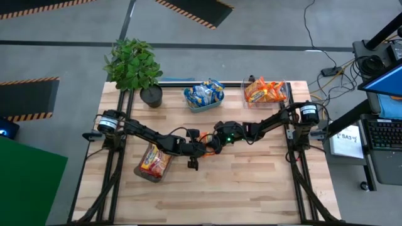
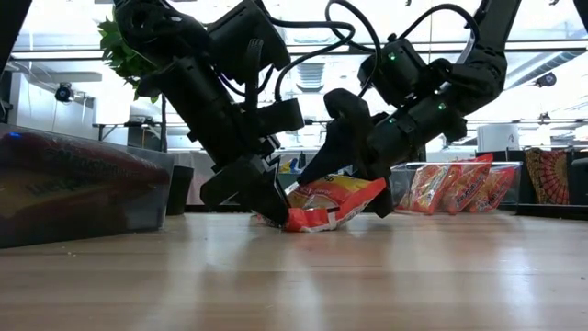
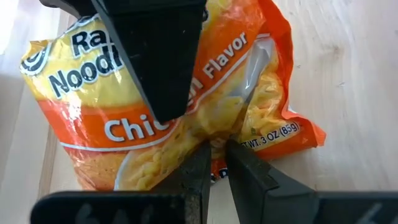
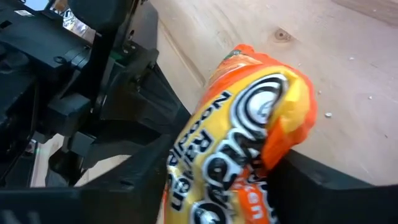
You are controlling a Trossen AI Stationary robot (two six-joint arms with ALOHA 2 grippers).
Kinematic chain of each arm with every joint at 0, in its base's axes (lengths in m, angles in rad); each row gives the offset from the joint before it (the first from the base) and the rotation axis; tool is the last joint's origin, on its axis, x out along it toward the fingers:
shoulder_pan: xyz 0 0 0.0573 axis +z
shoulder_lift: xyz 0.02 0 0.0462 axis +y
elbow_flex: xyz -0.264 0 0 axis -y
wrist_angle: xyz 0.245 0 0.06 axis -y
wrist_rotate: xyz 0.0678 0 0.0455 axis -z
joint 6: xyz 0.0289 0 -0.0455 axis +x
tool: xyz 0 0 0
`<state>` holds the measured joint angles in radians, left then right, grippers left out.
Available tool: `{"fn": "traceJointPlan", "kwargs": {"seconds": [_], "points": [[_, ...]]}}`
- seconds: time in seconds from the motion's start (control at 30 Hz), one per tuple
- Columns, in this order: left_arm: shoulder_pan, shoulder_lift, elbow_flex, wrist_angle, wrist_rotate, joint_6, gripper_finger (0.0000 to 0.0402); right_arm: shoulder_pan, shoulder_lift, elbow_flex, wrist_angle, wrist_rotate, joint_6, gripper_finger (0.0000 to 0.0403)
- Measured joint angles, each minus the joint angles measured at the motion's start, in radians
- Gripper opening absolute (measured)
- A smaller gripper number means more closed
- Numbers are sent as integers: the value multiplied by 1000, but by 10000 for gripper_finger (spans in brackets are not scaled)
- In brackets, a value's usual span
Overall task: Sort Maruchan noodles
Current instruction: Put the orange noodle pack into the transparent bin
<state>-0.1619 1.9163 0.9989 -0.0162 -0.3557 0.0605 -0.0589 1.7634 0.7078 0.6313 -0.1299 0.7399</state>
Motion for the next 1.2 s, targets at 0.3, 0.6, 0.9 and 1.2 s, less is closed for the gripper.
{"fn": "traceJointPlan", "kwargs": {"seconds": [0.3,0.6,0.9,1.2], "points": [[-1,-17,-1,-4,1,0,37,0,-22,0,-30,-1,1,92],[-22,-137,-1,-120,-3,41,37,0,-73,-2,-76,-39,1,17],[-35,-412,-9,-201,-42,149,37,-48,-317,102,-511,-24,-72,17],[-40,-549,-14,-179,-50,95,37,-264,-457,517,-1328,234,-270,17]]}}
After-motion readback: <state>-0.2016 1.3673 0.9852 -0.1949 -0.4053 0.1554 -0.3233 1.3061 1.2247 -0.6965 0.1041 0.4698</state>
